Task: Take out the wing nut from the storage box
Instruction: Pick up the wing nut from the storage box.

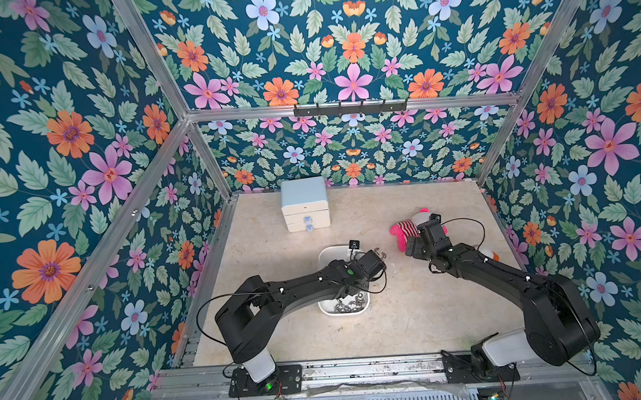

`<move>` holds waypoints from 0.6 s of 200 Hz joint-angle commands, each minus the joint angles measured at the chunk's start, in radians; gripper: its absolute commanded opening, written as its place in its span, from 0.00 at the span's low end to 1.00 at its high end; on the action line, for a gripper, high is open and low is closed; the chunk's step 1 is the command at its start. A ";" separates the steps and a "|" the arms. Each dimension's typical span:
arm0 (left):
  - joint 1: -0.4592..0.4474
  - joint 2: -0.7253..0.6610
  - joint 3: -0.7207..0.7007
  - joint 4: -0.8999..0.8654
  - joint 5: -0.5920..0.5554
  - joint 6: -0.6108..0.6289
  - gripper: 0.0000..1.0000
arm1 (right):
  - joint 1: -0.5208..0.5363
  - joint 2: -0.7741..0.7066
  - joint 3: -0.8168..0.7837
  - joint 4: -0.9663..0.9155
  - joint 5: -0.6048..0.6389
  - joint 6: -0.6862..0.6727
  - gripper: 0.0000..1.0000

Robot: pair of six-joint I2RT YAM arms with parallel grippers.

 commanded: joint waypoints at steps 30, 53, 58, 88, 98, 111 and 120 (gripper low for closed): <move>0.001 0.007 0.117 -0.030 -0.036 0.083 0.02 | 0.001 0.004 -0.011 0.002 0.010 0.017 0.99; -0.001 0.030 0.159 -0.030 -0.031 0.103 0.01 | 0.001 0.001 -0.011 -0.001 0.013 0.017 0.99; -0.001 0.036 0.166 -0.029 -0.030 0.106 0.01 | 0.002 0.000 -0.010 -0.001 0.013 0.017 0.99; -0.001 0.070 0.210 -0.023 -0.024 0.123 0.01 | 0.002 -0.002 -0.013 -0.003 0.018 0.017 0.99; 0.000 0.076 0.222 -0.015 -0.019 0.130 0.01 | 0.001 -0.002 -0.016 -0.004 0.018 0.017 0.99; -0.001 0.087 0.245 -0.012 -0.020 0.140 0.01 | 0.002 -0.003 -0.018 -0.003 0.024 0.017 0.99; -0.001 0.096 0.263 -0.011 -0.021 0.151 0.01 | 0.001 -0.005 -0.020 -0.003 0.025 0.017 0.99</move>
